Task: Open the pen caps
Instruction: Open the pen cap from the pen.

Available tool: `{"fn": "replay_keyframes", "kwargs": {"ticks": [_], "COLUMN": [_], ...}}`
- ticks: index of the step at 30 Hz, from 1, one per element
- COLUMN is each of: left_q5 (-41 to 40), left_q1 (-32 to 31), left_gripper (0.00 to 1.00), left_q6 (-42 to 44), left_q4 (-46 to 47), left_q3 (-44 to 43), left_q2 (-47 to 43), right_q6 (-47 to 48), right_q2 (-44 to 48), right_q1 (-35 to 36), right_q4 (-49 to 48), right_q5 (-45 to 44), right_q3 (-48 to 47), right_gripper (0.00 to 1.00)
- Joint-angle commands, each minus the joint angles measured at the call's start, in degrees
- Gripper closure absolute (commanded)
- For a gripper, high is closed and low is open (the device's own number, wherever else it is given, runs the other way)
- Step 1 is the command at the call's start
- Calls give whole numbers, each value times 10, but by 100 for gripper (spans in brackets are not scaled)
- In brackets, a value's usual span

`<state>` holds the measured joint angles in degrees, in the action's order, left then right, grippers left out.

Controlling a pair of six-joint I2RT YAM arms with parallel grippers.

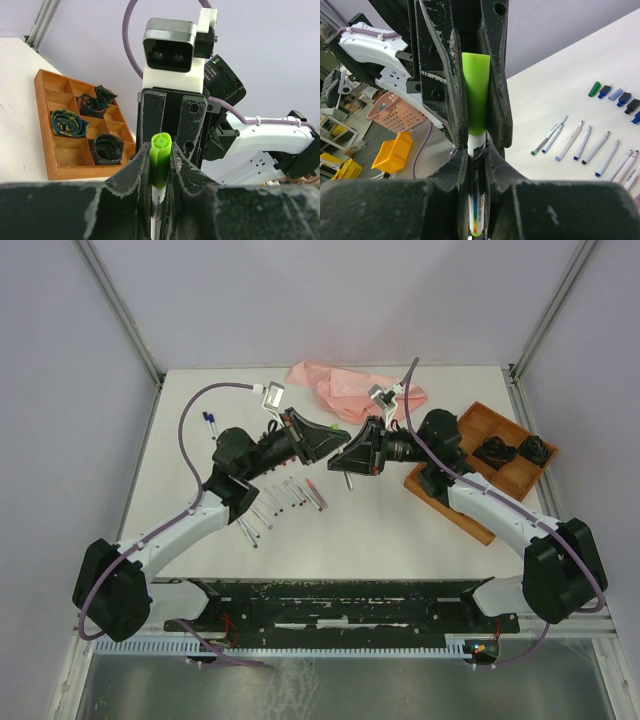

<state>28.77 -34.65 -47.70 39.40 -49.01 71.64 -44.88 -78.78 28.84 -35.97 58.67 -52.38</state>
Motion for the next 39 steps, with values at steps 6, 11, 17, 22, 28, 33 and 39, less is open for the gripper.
{"fn": "replay_keyframes", "kwargs": {"ticks": [6, 11, 17, 22, 28, 33, 39], "left_q5": [-27, -116, -161, -163, -199, -202, -186], "left_q1": [39, 77, 116, 127, 130, 131, 130], "left_gripper": [97, 97, 97, 97, 97, 97, 97], "left_q6": [36, 71, 35, 12, 14, 16, 7], "left_q4": [37, 72, 119, 103, 56, -1, -127], "left_q3": [-67, -106, -161, -155, -72, -50, -85], "left_q2": [-15, -12, 32, 53, 58, 94, 174], "right_q6": [-1, -2, 17, 99, 213, 255, 271], "right_q2": [-19, -43, -61, -59, -50, -52, -66], "right_q1": [2, 3, 9, 9, 9, 5, 0], "right_q4": [12, 24, 52, 156, 289, 330, 361], "right_q5": [16, 19, 22, 2, -37, -66, -76], "right_q3": [-35, -37, -45, -61, -94, -102, -115], "right_gripper": [100, 100, 100, 100, 100, 100, 100]}}
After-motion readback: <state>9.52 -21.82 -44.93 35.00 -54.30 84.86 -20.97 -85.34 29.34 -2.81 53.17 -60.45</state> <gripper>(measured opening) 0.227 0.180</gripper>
